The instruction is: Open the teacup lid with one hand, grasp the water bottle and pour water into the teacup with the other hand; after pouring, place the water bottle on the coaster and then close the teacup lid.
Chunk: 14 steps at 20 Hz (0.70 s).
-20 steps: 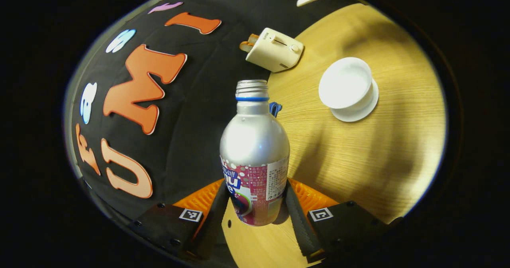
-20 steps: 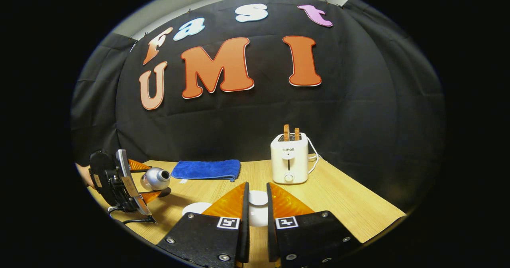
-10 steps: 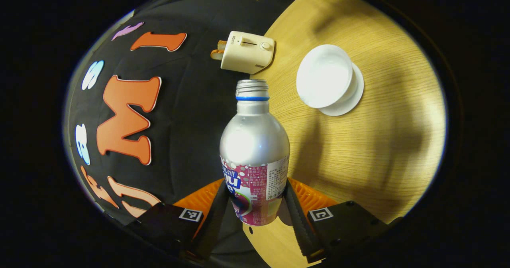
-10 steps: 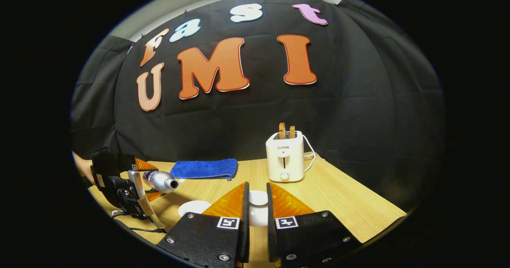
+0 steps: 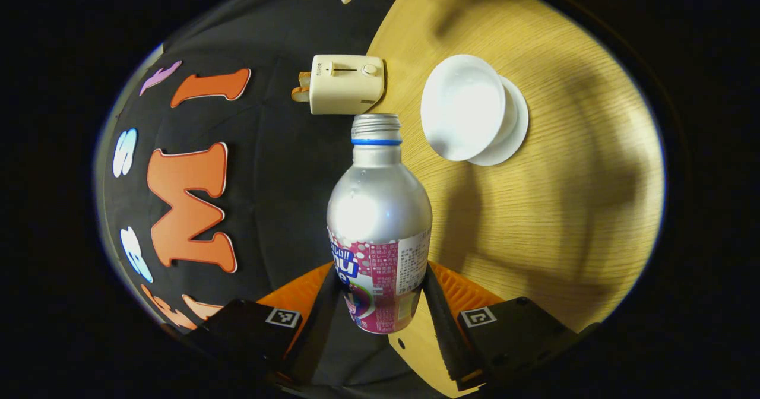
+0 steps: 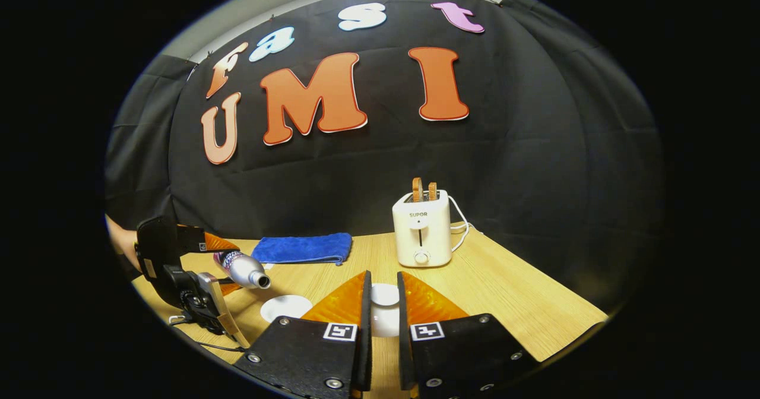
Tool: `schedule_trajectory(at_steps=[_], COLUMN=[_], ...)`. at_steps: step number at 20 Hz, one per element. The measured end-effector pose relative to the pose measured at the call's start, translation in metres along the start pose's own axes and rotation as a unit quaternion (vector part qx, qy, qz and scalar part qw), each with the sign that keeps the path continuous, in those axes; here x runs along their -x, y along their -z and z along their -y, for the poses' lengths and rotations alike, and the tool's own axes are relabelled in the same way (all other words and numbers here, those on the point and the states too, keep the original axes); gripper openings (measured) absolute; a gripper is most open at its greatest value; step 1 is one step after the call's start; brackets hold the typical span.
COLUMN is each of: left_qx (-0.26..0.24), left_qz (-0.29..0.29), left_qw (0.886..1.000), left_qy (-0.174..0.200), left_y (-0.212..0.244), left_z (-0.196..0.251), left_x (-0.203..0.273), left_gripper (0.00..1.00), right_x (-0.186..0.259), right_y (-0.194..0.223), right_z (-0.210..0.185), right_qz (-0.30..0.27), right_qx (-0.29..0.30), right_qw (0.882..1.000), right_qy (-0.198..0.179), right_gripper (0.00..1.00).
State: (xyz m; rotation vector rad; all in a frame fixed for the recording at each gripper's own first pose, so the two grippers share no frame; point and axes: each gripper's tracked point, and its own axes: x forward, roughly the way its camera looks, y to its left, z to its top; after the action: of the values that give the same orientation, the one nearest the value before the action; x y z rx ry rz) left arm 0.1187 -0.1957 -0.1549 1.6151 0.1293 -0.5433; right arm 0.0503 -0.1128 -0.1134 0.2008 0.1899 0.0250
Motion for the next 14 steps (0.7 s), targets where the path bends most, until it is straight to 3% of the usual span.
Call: schedule_trajectory(at_steps=[14], left_qx=[-0.125], left_qz=[-0.006], left_qw=[0.992], left_qy=[0.002], left_y=[0.001], left_z=[-0.02], left_x=[0.003], left_gripper=[0.83], right_x=[0.0], right_y=[0.003], right_z=[0.003], right_qz=[-0.006], right_qx=[-0.003], right_qw=[1.0], right_qy=[-0.004], right_gripper=[0.19])
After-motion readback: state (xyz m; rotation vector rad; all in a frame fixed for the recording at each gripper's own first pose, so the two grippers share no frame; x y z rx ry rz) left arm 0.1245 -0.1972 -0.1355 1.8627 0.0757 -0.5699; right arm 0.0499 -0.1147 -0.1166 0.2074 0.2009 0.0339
